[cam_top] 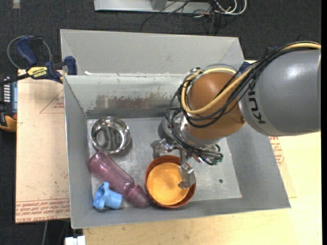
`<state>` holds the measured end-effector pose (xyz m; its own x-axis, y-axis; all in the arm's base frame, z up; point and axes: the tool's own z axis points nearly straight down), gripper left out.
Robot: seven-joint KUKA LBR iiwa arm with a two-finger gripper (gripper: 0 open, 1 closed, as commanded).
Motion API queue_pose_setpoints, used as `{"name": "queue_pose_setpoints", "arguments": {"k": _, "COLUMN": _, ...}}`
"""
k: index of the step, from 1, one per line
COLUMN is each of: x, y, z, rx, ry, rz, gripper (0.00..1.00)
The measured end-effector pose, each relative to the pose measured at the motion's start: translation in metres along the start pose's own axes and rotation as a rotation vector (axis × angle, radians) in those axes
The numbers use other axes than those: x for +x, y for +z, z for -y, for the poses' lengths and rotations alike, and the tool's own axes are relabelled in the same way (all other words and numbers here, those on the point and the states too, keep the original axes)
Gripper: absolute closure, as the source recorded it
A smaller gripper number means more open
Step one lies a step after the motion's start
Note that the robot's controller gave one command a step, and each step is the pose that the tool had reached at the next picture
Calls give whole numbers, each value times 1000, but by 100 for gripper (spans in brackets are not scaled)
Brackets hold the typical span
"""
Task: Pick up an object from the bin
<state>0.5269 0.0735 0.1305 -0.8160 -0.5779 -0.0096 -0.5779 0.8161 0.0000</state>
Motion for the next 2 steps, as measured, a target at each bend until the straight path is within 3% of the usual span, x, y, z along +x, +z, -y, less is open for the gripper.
{"name": "queue_pose_setpoints", "arguments": {"k": 1, "x": -1, "y": 54, "z": 8, "rx": -3, "ry": 249, "rz": -9, "gripper": 0}}
{"name": "queue_pose_setpoints", "arguments": {"k": 2, "x": -1, "y": 57, "z": -6, "rx": 5, "ry": -409, "rz": 13, "gripper": 0}}
